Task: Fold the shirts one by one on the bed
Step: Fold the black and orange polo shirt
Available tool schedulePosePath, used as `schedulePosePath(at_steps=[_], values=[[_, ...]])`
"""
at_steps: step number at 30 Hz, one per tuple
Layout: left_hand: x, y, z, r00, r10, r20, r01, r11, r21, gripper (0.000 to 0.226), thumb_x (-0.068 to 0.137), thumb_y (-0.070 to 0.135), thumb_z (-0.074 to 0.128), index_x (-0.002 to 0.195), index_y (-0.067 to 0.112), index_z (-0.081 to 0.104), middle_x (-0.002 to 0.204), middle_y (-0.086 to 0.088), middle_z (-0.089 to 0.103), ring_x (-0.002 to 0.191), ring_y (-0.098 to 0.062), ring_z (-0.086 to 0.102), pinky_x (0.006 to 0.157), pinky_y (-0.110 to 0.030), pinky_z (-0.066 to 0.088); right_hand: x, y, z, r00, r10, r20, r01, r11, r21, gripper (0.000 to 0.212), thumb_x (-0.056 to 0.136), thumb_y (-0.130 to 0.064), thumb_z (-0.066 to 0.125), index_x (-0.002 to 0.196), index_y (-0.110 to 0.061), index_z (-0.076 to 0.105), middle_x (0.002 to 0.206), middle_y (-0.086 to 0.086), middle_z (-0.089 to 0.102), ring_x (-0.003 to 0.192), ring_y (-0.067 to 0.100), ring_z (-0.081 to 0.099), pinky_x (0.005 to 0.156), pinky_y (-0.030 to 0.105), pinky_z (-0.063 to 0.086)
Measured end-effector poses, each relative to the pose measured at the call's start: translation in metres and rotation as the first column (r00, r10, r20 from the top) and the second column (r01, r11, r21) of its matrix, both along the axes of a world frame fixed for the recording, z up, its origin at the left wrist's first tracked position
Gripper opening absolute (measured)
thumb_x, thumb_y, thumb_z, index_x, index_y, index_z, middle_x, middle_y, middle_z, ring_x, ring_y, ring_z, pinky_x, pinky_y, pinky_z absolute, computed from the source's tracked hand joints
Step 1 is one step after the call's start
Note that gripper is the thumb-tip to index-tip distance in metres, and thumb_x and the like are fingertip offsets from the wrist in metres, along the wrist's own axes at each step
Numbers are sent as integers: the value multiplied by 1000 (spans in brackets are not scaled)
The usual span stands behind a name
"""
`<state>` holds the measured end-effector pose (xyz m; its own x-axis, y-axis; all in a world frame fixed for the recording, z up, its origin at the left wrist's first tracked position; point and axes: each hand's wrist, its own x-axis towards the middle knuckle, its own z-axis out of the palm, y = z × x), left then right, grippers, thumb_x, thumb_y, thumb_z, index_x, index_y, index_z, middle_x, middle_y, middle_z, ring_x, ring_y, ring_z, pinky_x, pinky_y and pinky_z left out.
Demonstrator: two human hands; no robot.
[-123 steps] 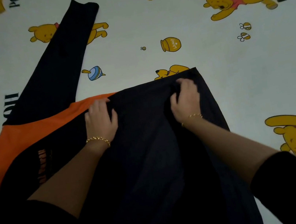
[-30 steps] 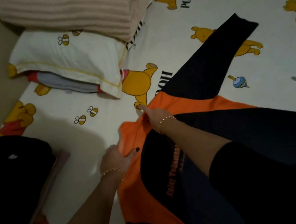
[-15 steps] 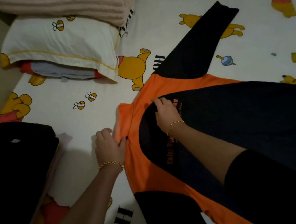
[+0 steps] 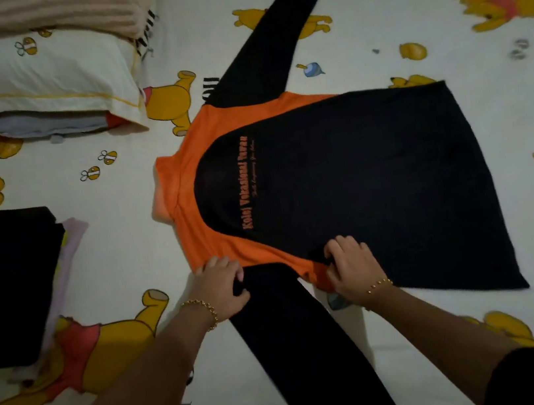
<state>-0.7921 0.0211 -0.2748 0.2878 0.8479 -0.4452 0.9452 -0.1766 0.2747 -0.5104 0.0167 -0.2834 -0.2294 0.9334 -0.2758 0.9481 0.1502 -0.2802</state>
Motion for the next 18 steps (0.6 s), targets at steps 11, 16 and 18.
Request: schedulePosePath(at_steps=[11,16,18], values=[[22,-46,-12,879,-350,-323,427,880,207,49,43,14,81,90,16,66,81,-2,57,76,-22,60,86,-50,50,51,-80,-16,931,-189,314,174,982,75,20,86,-16,52,106,-18,54,100,2,53,90,22,51,75,36,41],[35,-38,-23,965,-211,-158,246,935,257,36,60,-10,70,85,13,61,74,-3,57,67,-25,58,64,-35,48,77,-72,-28,877,-281,389,230,958,174,20,84,-9,58,104,-12,57,94,8,55,84,26,54,69,38,43],[34,-44,-21,980,-146,-132,171,963,207,37,67,-13,60,95,13,60,85,-4,60,79,-27,59,73,-37,45,85,-70,-28,884,-253,393,218,967,133,21,87,-8,55,107,-12,54,98,8,54,88,26,53,72,38,42]])
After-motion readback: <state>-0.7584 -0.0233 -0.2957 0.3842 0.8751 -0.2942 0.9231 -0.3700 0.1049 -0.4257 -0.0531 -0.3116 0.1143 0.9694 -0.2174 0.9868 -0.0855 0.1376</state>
